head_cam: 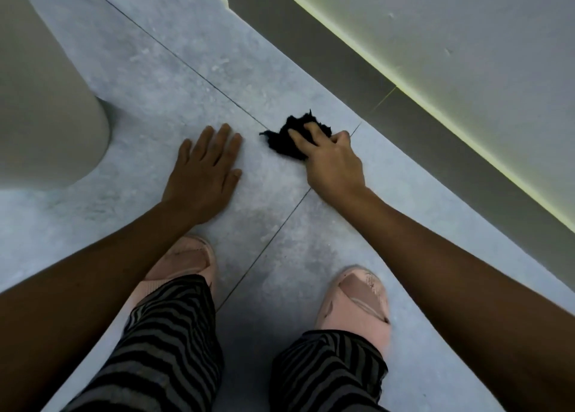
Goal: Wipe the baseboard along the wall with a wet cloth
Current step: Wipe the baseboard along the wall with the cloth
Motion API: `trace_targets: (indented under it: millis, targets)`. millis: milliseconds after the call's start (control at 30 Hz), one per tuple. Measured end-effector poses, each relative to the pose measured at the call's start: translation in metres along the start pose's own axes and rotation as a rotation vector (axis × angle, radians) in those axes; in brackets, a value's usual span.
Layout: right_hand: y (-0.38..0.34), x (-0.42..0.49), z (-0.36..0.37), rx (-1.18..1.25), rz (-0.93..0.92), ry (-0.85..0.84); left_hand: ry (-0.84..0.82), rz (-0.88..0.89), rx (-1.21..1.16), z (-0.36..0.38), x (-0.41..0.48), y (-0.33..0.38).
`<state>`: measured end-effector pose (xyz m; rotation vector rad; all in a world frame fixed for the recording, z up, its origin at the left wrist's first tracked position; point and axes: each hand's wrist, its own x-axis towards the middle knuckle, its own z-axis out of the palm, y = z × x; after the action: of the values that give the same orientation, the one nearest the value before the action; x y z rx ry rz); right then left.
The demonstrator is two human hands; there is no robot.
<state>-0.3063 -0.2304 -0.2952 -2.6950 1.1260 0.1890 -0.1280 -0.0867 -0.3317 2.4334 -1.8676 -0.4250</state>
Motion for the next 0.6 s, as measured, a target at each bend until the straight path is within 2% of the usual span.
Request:
trace_targets:
  millis: [67, 233, 333, 400, 533, 600]
  targets:
    - [-0.014, -0.003, 0.001, 0.019, 0.029, 0.015, -0.002, 0.002, 0.004, -0.001, 0.000, -0.001]
    - [-0.024, -0.090, 0.028, -0.047, -0.287, 0.077, -0.005, 0.006, 0.005, 0.001, 0.000, -0.004]
    - [-0.016, -0.107, 0.034, -0.070, -0.340, 0.064, -0.007, 0.007, 0.005, 0.002, -0.001, -0.003]
    - [-0.009, -0.083, 0.025, -0.077, -0.267, 0.082, -0.017, 0.006, 0.006, 0.001, 0.000, -0.002]
    - [0.012, -0.003, -0.001, 0.045, 0.056, 0.011, -0.014, -0.015, 0.017, -0.001, 0.000, 0.000]
    - [0.022, 0.020, -0.011, 0.040, 0.100, -0.013, -0.001, -0.040, 0.019, 0.000, 0.000, 0.006]
